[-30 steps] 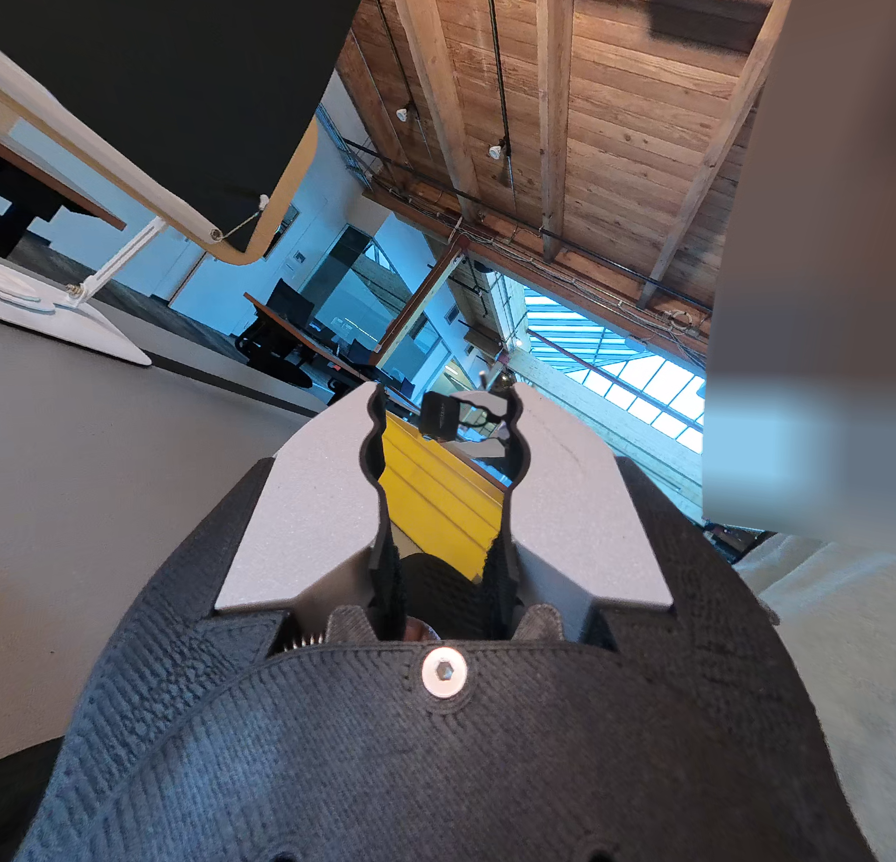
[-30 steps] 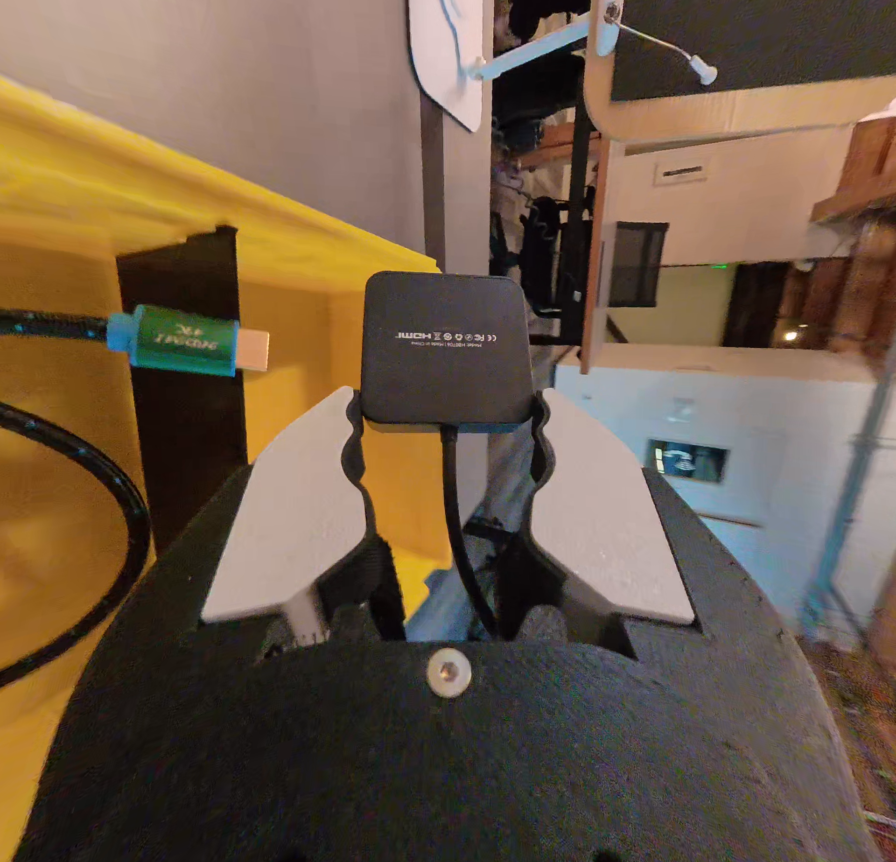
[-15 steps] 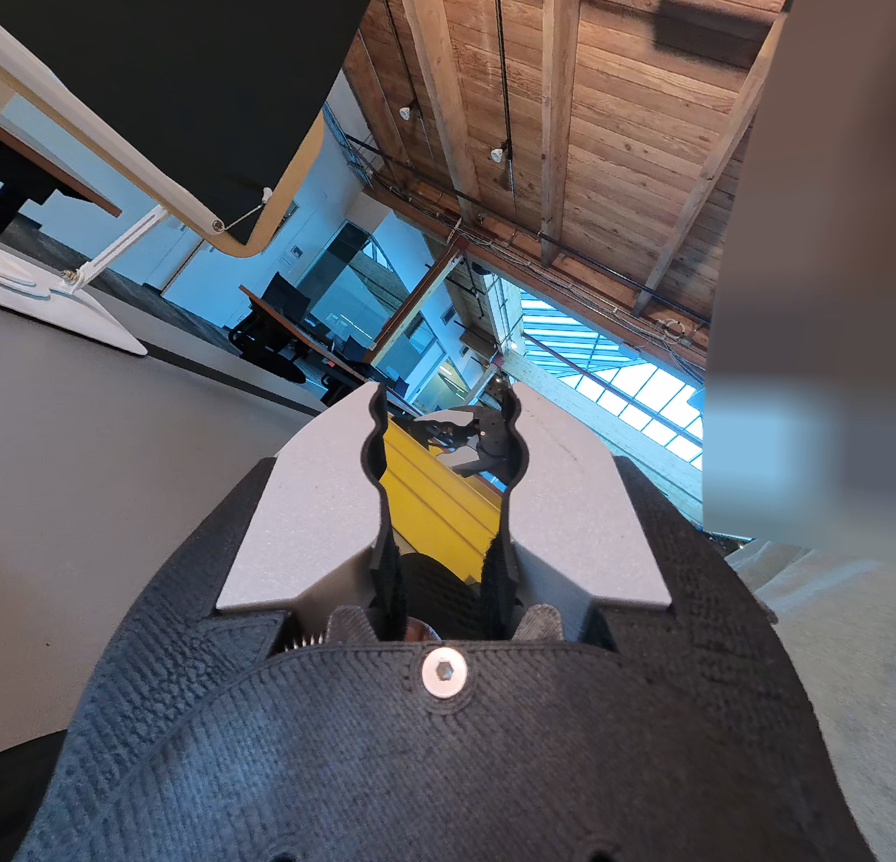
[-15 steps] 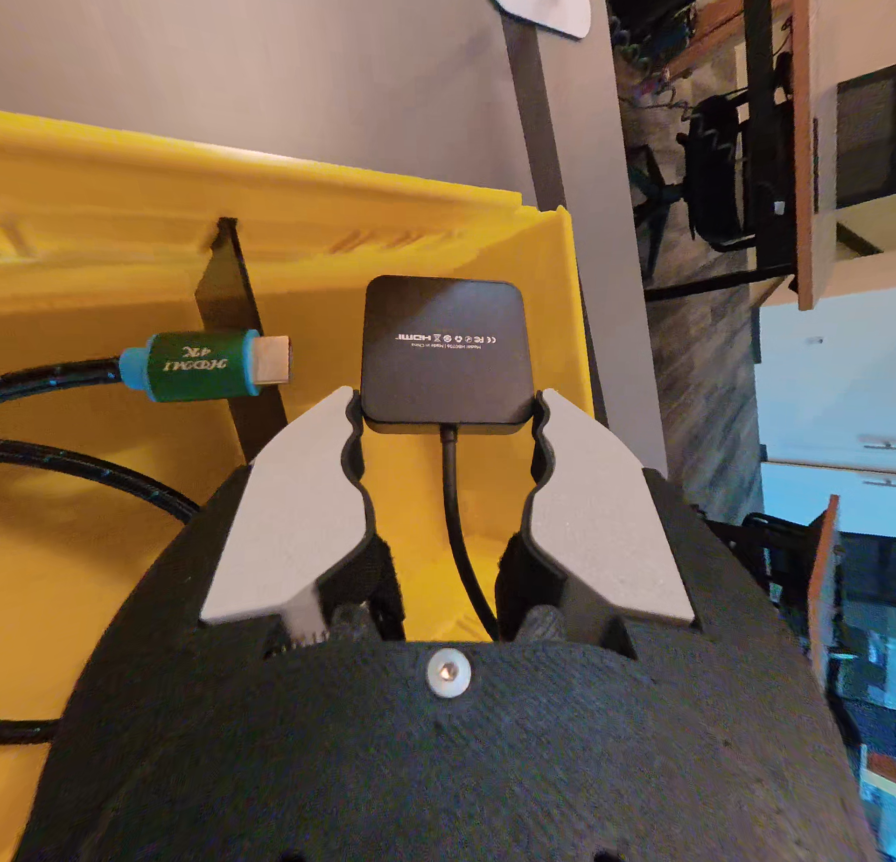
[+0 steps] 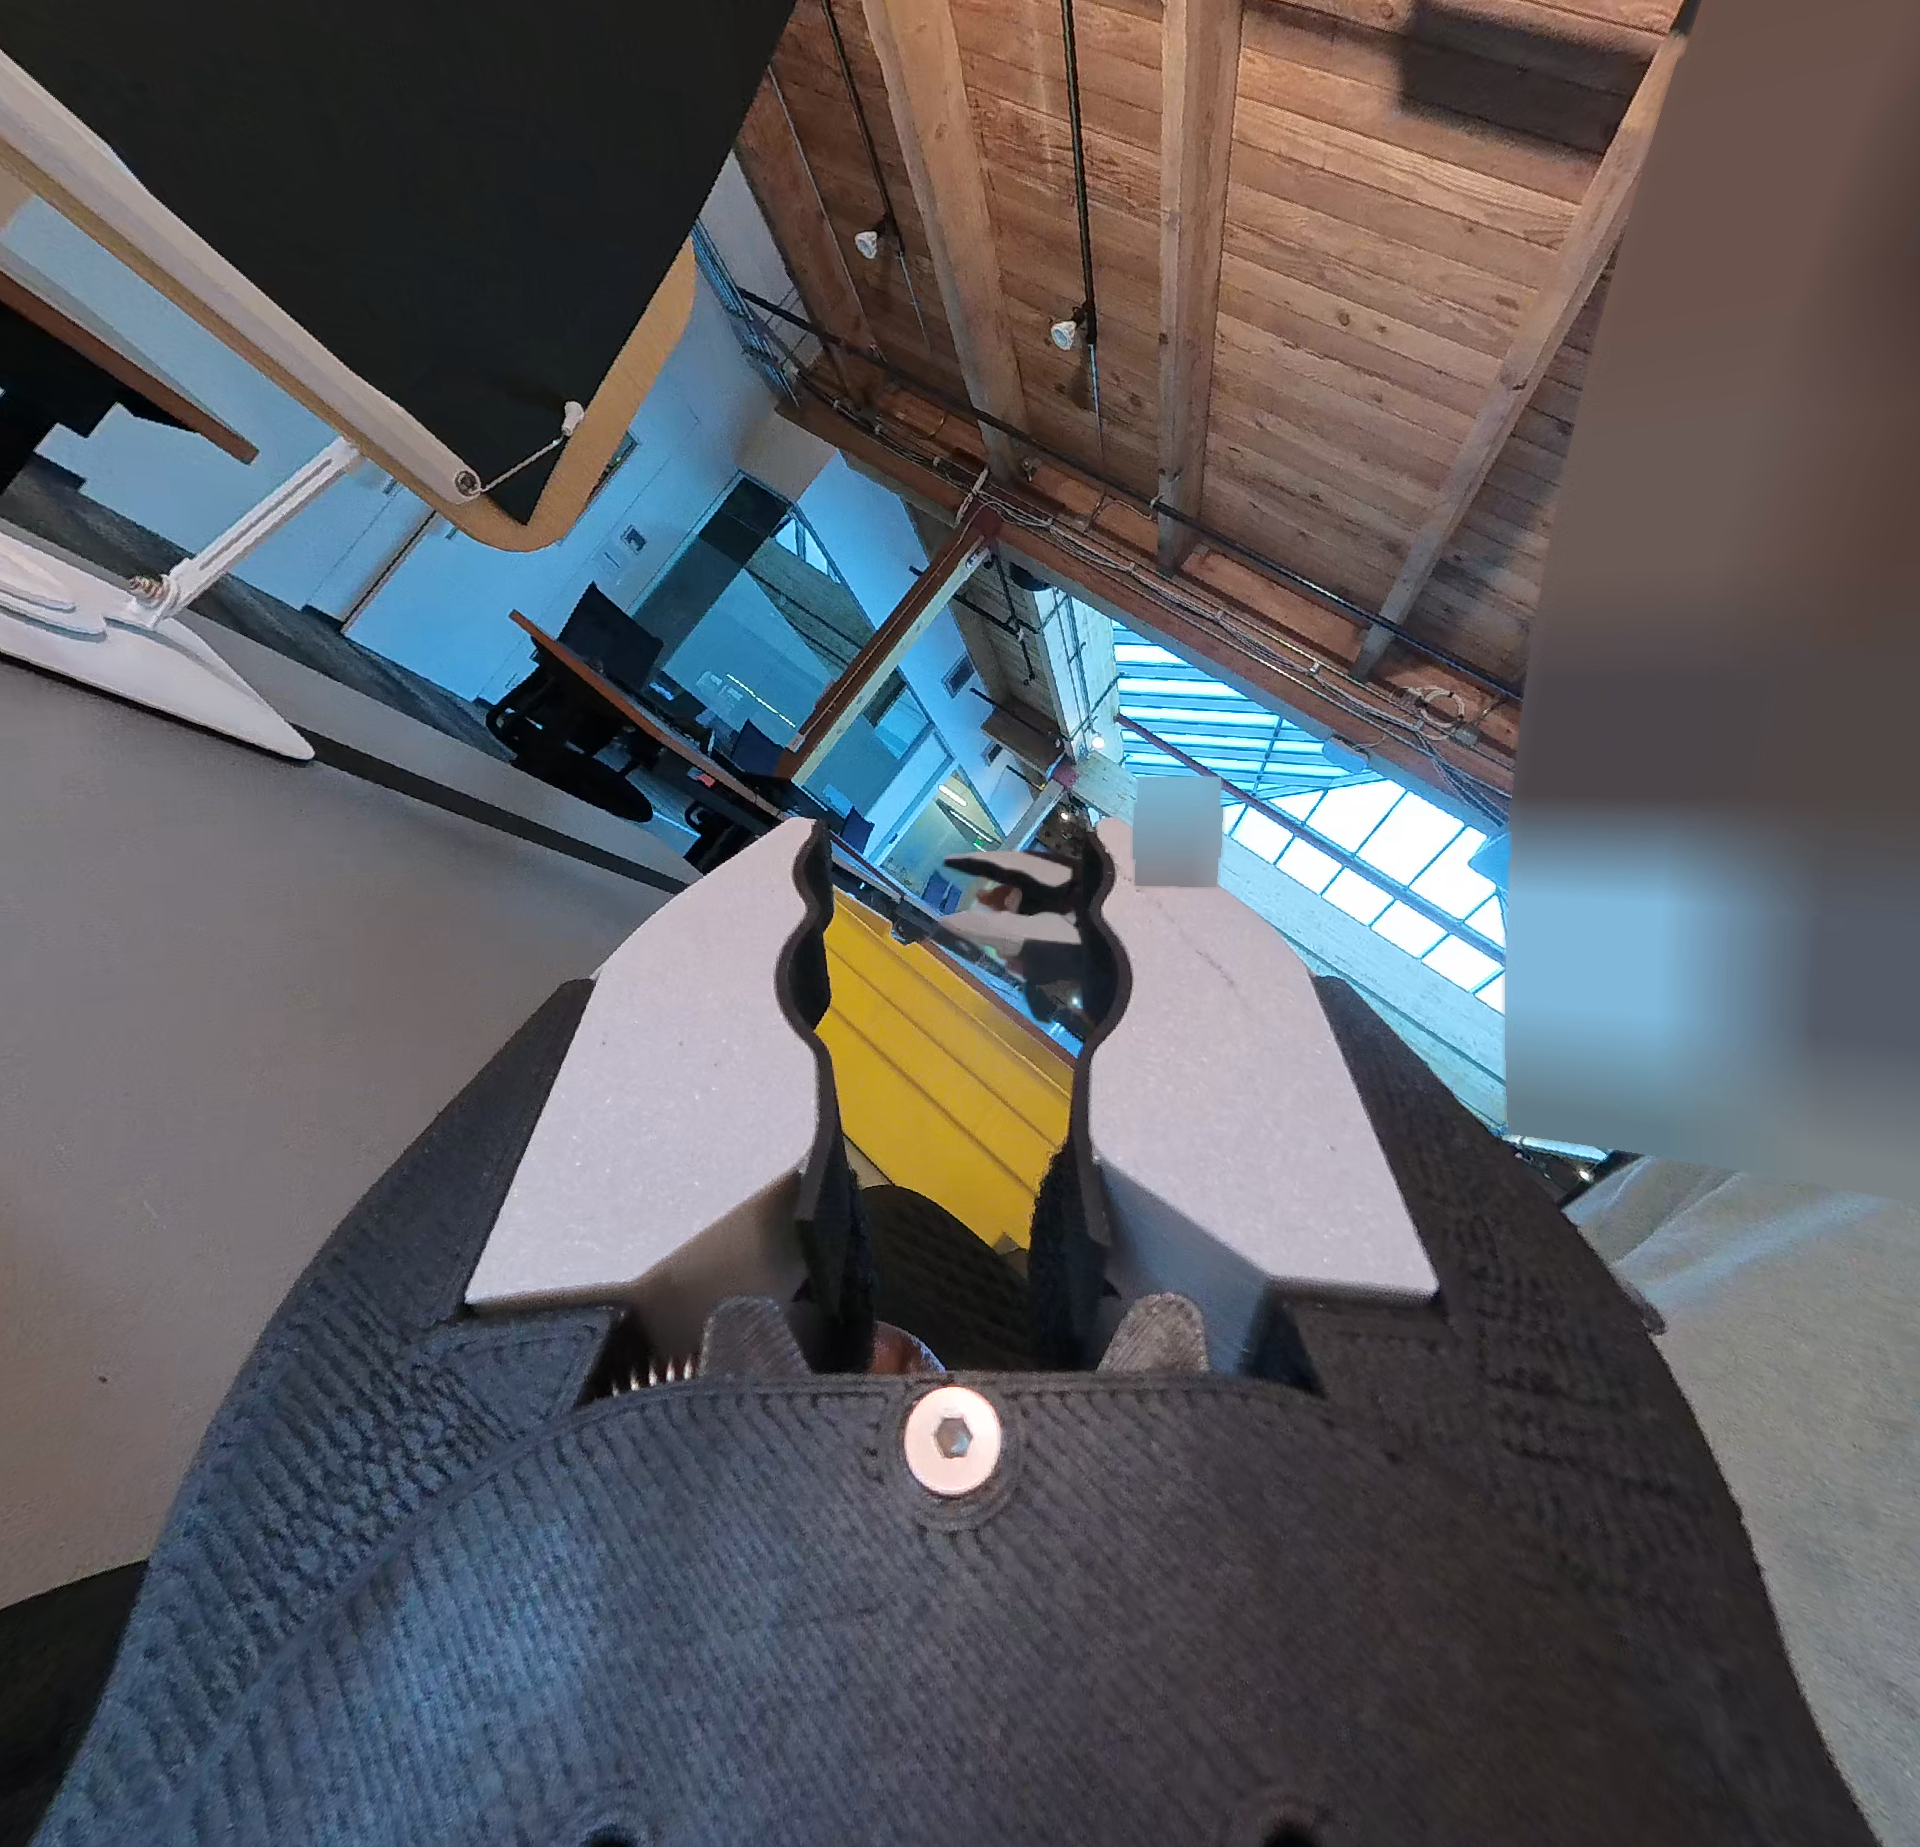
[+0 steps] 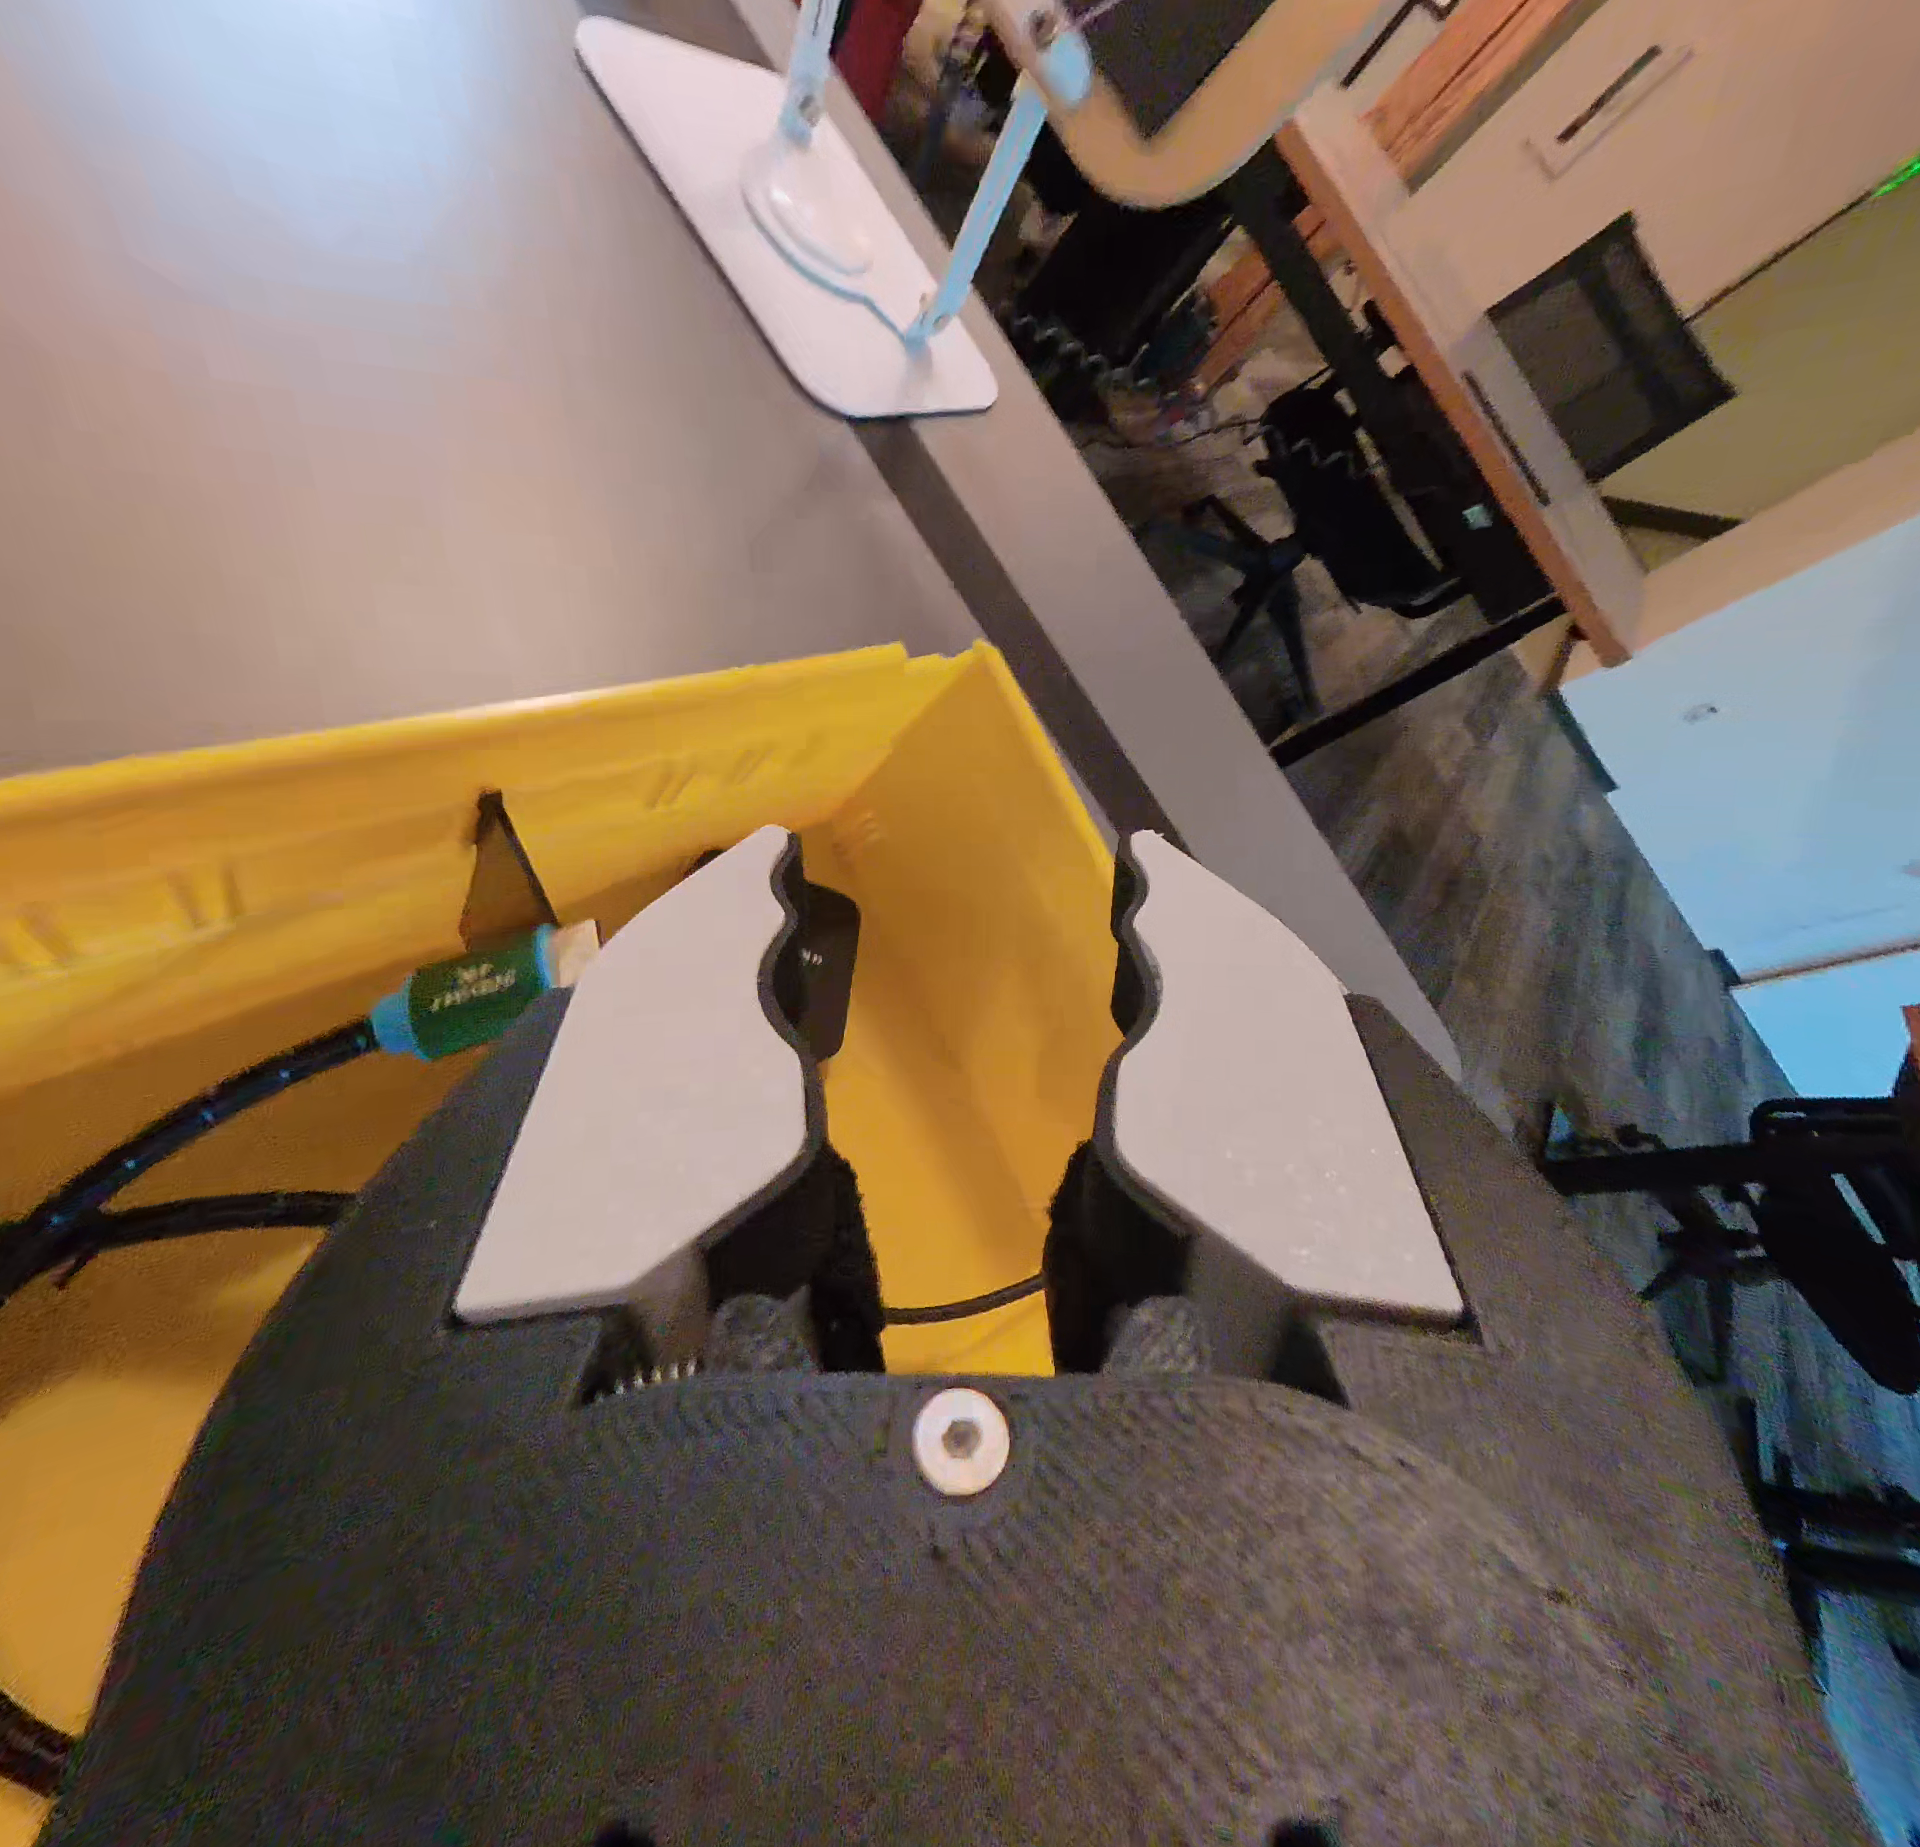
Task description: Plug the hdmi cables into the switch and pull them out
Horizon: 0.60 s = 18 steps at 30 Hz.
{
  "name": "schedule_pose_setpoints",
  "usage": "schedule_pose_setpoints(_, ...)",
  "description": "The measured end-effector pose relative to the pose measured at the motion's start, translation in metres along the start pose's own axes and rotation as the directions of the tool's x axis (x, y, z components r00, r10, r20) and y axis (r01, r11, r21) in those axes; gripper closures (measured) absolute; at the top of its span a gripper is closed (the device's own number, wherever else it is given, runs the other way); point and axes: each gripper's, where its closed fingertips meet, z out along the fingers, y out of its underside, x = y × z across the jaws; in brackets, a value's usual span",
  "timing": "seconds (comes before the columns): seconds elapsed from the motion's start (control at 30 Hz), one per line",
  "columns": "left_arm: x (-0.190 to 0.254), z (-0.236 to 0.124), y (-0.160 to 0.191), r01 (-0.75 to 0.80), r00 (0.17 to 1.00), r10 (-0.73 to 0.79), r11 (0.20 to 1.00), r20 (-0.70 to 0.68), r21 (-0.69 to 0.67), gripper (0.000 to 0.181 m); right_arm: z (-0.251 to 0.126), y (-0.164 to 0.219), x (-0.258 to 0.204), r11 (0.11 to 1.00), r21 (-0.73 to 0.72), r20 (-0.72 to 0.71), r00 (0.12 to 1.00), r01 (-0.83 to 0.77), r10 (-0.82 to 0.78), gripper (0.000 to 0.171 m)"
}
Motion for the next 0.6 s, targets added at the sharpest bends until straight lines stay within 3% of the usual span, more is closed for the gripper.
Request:
schedule_pose_setpoints(0.17, 0.000, 0.002, 0.002, -0.011, 1.000, 0.011, 1.000, 0.004, -0.013, 0.136, -0.038, -0.084, -0.003, 0.941, 0.308, -0.085, 0.982, -0.138, 0.171, 0.112)
schedule_pose_setpoints(0.37, 0.006, 0.007, 0.011, -0.077, 0.997, 0.077, 0.995, 0.000, -0.069, 0.136, -0.070, -0.199, -0.096, 0.694, 0.660, 0.181, 0.957, -0.289, 0.226, 0.116)
schedule_pose_setpoints(0.47, 0.024, 0.012, 0.010, -0.116, 0.993, 0.112, 0.988, -0.048, -0.099, 0.136, -0.044, -0.223, -0.178, 0.615, 0.686, 0.376, 0.913, -0.389, 0.158, 0.118)
schedule_pose_setpoints(0.6, 0.065, 0.009, -0.027, -0.194, 0.974, 0.182, 0.978, -0.138, -0.075, 0.136, 0.014, -0.207, -0.255, 0.719, 0.582, 0.468, 0.880, -0.380, 0.086, 0.116)
